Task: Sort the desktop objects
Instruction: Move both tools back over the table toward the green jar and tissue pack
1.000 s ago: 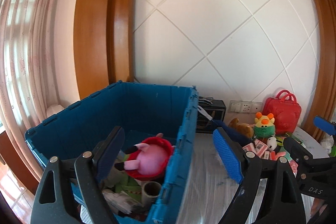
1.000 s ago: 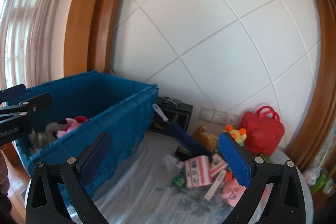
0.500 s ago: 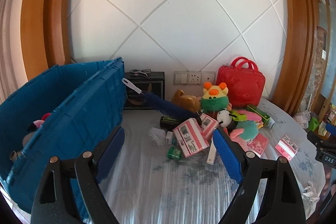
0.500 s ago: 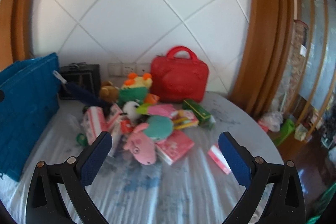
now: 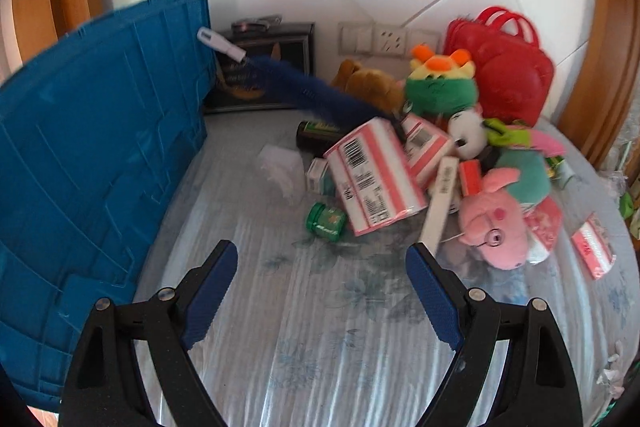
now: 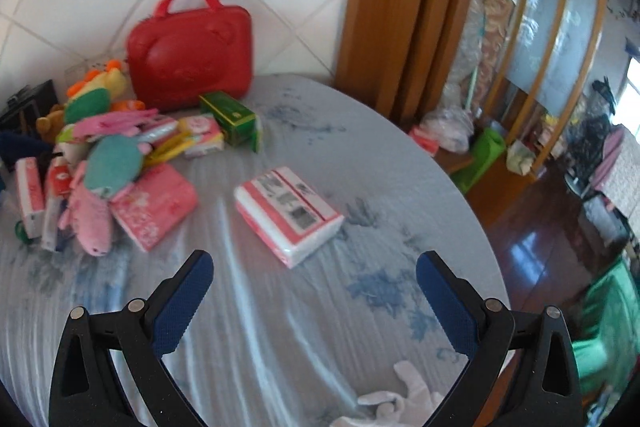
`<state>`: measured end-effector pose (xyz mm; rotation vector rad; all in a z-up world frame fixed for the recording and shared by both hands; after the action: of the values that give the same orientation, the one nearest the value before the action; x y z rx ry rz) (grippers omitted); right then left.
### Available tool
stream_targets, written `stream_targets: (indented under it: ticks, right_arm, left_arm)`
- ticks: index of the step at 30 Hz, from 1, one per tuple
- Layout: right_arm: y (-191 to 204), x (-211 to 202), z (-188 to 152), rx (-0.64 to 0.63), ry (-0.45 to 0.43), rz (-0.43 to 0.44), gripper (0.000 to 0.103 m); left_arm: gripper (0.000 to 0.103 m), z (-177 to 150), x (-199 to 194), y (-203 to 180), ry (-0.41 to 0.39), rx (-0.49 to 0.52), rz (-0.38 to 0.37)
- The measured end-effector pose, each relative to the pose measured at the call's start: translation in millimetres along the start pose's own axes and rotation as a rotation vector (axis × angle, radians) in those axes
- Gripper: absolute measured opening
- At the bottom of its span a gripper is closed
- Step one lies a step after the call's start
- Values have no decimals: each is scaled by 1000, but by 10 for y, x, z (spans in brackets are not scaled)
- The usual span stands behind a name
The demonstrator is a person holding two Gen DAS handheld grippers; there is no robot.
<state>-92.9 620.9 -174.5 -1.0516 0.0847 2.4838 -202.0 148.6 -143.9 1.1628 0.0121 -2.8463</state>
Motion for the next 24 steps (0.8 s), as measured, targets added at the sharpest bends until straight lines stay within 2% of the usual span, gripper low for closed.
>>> stream_targets:
  ticks: [10,17,20,22,24]
  right_arm:
    - [-249,889,55,50,150,-11,103]
    - [-113,1329,133,8,215,17,103]
    - [-27,1494,139,-35,239,27,103]
    - [18,1581,137,-57,251,32,103]
    - [48,1637,148,-61,251,66,103]
  left_arm:
    - [87,-20,1030,6,139,54,32]
    - [87,-24,1713,-105,211,111,41]
    - [86,-37,1863,-97,220,97,35]
    - [80,-46,1935,-90,220,95,33]
    - [70,-66,1993,-88,227,88,18]
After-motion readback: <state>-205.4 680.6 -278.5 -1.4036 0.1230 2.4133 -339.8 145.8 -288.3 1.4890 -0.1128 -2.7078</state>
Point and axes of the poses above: each gripper's, at about its wrist camera, not at the fingertips, and x roughly the way its jaws point, y to its left, z to its top, the point moved 1 cm from there along x, roughly the way its jaws point, and after that the axes turned 3 degrees about -y, right-handed, at the moved point
